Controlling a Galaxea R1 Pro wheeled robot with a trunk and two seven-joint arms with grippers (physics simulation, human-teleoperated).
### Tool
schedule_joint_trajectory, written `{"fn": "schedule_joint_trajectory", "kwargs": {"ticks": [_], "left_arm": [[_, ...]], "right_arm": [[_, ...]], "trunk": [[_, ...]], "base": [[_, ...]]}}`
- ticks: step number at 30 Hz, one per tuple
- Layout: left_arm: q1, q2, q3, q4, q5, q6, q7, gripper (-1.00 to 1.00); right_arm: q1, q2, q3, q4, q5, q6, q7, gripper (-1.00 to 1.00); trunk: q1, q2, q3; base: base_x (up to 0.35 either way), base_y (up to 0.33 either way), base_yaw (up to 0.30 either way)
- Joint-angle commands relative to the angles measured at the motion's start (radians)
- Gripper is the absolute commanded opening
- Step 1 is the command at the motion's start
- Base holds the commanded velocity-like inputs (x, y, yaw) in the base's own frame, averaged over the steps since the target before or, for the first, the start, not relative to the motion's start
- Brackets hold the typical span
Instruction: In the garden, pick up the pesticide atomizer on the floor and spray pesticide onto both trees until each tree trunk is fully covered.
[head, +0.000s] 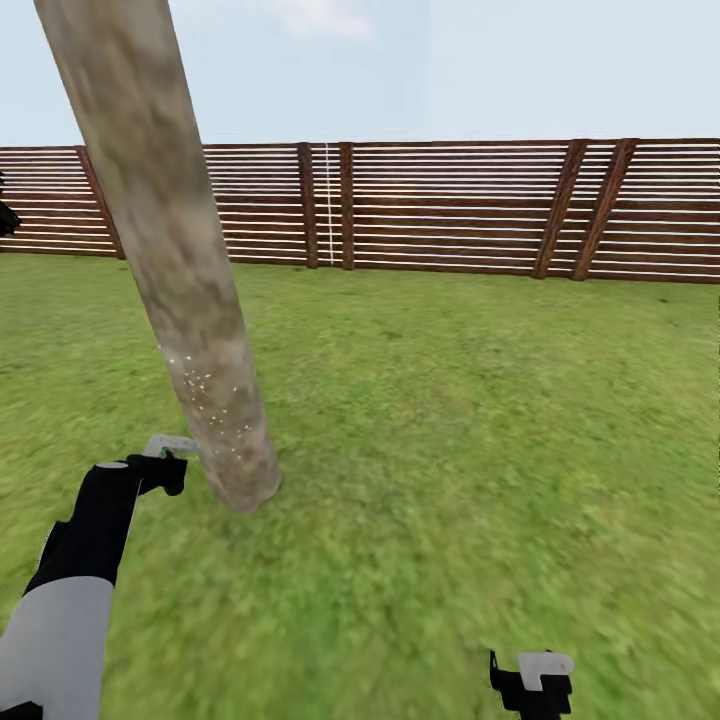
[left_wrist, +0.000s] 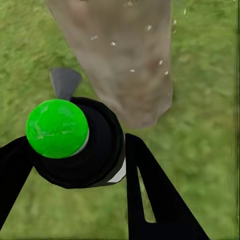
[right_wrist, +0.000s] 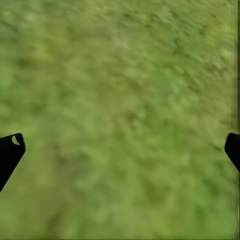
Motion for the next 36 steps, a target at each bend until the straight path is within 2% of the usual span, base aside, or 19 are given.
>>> {"fn": "schedule_joint_trajectory", "kwargs": {"ticks": [1,9,16,20,25,29,36], "left_arm": [[0.0,0.0,0.0,0.0,0.001,0.0,0.0,-1.0],[0.001,0.0,0.01,-0.013,0.002,0.0,0.001,-1.0],[0.001,-0.001,0.012,-0.018,0.002,0.0,0.002,-1.0],[0.001,-0.006,0.008,-0.002,0.002,0.0,0.003,-1.0],[0.001,-0.006,0.008,0.008,0.004,0.0,0.045,-1.0],[0.001,-0.006,0.005,0.042,0.005,0.0,0.051,-1.0],[0.001,-0.006,0.007,0.05,0.003,0.0,0.051,-1.0]], "right_arm": [[0.0,0.0,0.0,0.0,0.0,0.0,0.0,1.0],[0.0,0.0,0.0,0.0,0.0,0.0,0.0,1.0],[0.0,0.0,0.0,0.0,0.0,0.0,0.0,1.0],[0.0,0.001,0.0,-0.001,0.0,0.0,0.0,1.0],[0.0,0.0,0.0,-0.001,0.0,0.0,0.0,1.0],[0.0,0.001,0.0,0.0,0.0,0.0,0.0,1.0],[0.0,0.0,0.0,0.0,0.0,0.0,0.0,1.0]], "trunk": [[0.0,0.0,0.0],[0.0,0.0,0.0],[0.0,0.0,0.0],[0.0,0.0,0.0],[0.0,0.0,0.0],[0.0,0.0,0.0],[0.0,0.0,0.0]], "base": [[0.0,-0.268,0.0],[0.0,-0.269,0.021],[0.019,-0.268,0.261],[0.217,-0.195,0.131],[0.24,-0.178,0.006],[0.241,-0.177,0.026],[0.064,-0.253,0.246]]}}
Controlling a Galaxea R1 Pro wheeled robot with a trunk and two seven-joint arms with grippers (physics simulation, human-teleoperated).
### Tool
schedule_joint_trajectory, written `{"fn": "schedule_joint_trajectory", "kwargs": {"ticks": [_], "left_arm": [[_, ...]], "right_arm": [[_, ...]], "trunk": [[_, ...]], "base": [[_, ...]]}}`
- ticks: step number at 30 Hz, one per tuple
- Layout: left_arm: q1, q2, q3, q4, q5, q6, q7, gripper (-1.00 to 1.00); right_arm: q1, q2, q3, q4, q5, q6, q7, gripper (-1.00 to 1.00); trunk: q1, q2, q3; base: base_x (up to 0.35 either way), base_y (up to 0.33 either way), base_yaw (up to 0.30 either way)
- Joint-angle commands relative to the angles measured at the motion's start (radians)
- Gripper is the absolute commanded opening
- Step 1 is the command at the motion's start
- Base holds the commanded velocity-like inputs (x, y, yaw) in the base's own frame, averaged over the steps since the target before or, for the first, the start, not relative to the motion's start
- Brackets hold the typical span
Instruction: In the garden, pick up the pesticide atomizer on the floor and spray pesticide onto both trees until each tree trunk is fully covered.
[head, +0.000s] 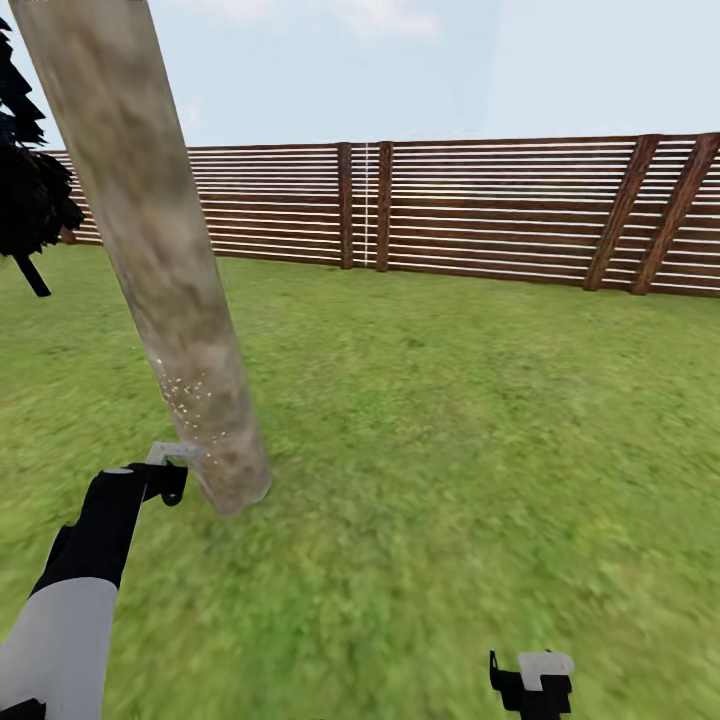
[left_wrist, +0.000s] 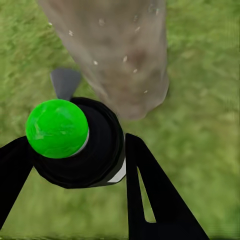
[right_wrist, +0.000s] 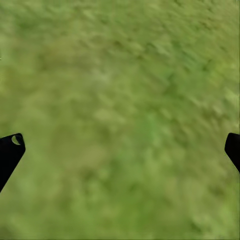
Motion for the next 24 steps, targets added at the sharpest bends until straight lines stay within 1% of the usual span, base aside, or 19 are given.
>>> {"fn": "schedule_joint_trajectory", "kwargs": {"ticks": [1,9,18,24], "left_arm": [[0.0,0.0,0.0,0.0,0.0,0.0,0.0,-1.0],[0.0,0.0,0.002,-0.001,0.0,-0.001,0.0,-1.0],[0.0,0.0,0.003,-0.013,0.0,-0.001,0.0,-1.0],[0.0,0.001,0.004,-0.015,-0.001,-0.001,0.001,-1.0]], "right_arm": [[0.0,0.0,0.0,0.0,0.0,0.0,0.0,1.0],[0.0,0.0,0.0,0.0,0.0,0.0,0.0,1.0],[0.0,0.0,0.0,-0.001,0.0,0.0,-0.002,1.0],[0.0,0.0,0.0,-0.001,0.0,0.0,-0.002,1.0]], "trunk": [[0.0,0.0,0.0],[0.0,0.0,0.0],[0.0,0.0,0.0],[0.0,0.0,0.0]], "base": [[0.001,-0.273,0.277],[0.0,-0.273,0.255],[0.079,-0.273,0.015],[0.013,-0.273,0.0]]}}
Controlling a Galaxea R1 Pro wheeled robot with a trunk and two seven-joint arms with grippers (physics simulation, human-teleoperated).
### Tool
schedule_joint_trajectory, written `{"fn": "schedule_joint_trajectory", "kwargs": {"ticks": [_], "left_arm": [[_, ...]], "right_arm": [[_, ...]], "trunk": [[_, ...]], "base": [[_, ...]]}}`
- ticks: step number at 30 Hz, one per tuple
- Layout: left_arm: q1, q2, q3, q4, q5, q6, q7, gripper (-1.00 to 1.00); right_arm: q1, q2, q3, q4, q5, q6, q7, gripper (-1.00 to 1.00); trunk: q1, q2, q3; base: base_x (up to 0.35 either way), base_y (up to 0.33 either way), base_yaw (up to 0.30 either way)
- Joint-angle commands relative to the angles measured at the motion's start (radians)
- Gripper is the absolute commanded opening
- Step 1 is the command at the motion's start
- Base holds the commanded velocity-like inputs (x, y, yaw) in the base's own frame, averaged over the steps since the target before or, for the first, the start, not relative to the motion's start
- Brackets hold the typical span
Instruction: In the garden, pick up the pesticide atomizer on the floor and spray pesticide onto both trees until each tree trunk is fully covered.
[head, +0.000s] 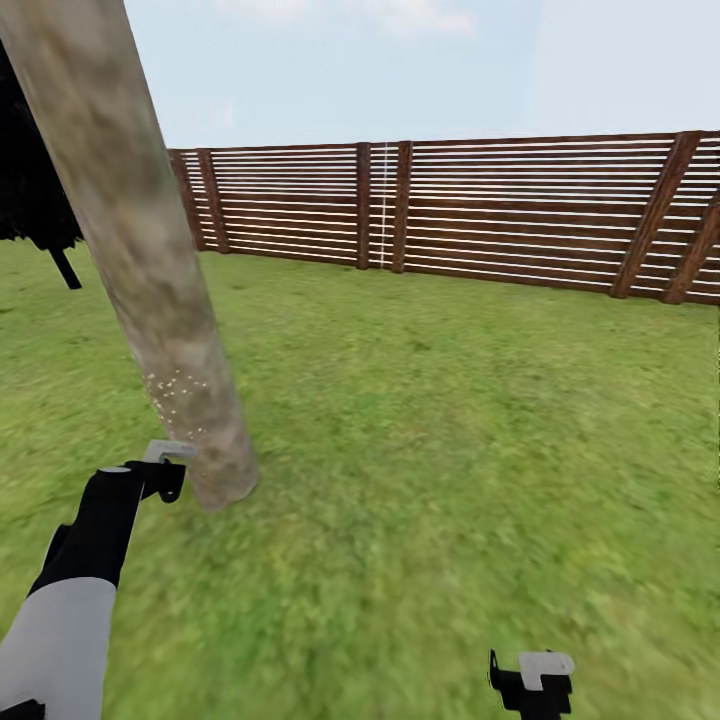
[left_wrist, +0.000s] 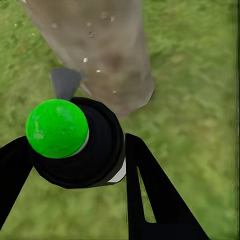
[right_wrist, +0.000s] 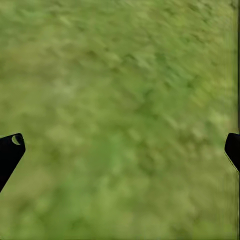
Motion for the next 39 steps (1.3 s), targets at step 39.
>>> {"fn": "schedule_joint_trajectory", "kwargs": {"ticks": [39], "left_arm": [[0.095,0.007,0.081,0.182,-0.005,-0.128,0.071,-1.0]], "right_arm": [[0.0,0.002,0.0,0.001,0.0,0.0,0.0,1.0]], "trunk": [[0.0,0.0,0.0]], "base": [[0.127,-0.135,0.111]]}}
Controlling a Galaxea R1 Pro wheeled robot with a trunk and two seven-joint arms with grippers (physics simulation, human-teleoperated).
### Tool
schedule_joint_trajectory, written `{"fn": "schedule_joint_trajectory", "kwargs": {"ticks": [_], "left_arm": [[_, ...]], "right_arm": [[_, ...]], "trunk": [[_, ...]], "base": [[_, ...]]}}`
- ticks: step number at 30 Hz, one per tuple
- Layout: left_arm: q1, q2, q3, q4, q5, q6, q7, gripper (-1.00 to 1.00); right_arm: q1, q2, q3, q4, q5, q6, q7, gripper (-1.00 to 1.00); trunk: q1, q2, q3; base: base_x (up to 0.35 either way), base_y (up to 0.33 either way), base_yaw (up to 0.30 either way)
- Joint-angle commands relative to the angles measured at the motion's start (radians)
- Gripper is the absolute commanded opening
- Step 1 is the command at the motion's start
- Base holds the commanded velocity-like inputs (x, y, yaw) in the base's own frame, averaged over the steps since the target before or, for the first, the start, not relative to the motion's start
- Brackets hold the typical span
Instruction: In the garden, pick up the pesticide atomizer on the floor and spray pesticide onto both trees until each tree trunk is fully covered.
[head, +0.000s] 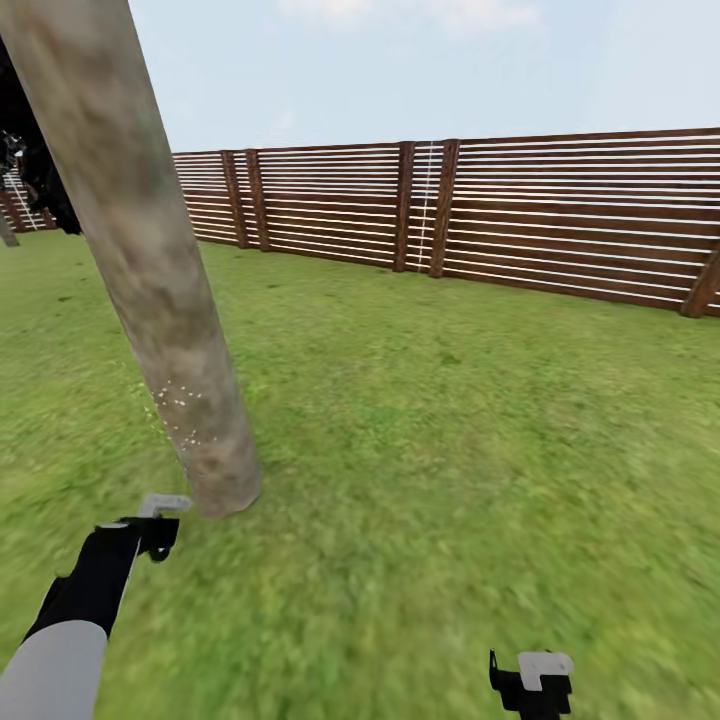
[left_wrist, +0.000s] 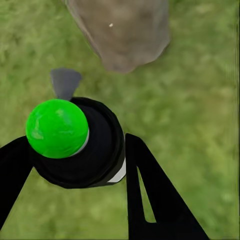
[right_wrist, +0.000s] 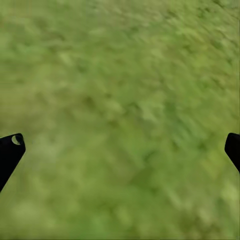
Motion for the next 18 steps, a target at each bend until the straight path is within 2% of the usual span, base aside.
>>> {"fn": "schedule_joint_trajectory", "kwargs": {"ticks": [1,5,6,8,9,11,12,18], "left_arm": [[0.003,-0.009,-0.002,0.0,0.004,-0.012,0.002,-1.0],[-0.009,-0.084,-0.003,-0.005,0.005,-0.018,0.012,-1.0],[-0.014,-0.092,-0.001,-0.01,0.006,-0.018,0.027,-1.0],[-0.023,-0.086,0.004,-0.015,0.005,-0.02,0.061,-1.0],[-0.025,-0.073,0.006,-0.016,0.004,-0.019,0.067,-1.0],[-0.023,-0.029,0.008,-0.002,0.006,-0.014,0.07,-1.0],[-0.024,-0.023,0.008,0.012,0.005,-0.005,0.072,-1.0],[-0.013,-0.03,0.006,0.007,0.013,0.001,0.074,-1.0]], "right_arm": [[0.0,0.0,0.0,0.0,0.0,0.0,0.0,1.0],[0.0,0.0,0.0,0.0,0.0,0.0,0.0,1.0],[0.0,0.0,0.0,0.0,0.0,0.0,0.0,1.0],[0.0,0.0,0.0,0.0,0.0,0.0,0.0,1.0],[0.0,-0.001,0.0,0.0,0.0,0.0,0.0,1.0],[0.0,-0.001,0.0,0.0,0.0,0.0,0.0,1.0],[0.0,-0.001,0.0,0.0,0.0,0.0,0.0,1.0],[0.0,-0.002,0.0,0.0,0.0,0.0,-0.001,1.0]], "trunk": [[0.0,0.0,0.0],[0.0,0.0,0.0],[0.0,0.0,0.0],[0.0,0.0,0.0],[0.0,0.0,0.0],[0.0,0.0,0.0],[0.0,0.0,0.0],[0.0,0.0,0.0]], "base": [[0.0,0.0,0.015],[0.0,0.0,0.003],[0.0,0.0,0.0],[0.0,0.0,0.0],[0.0,0.0,0.0],[0.0,0.0,0.0],[0.0,0.0,0.0],[0.04,0.0,0.0]]}}
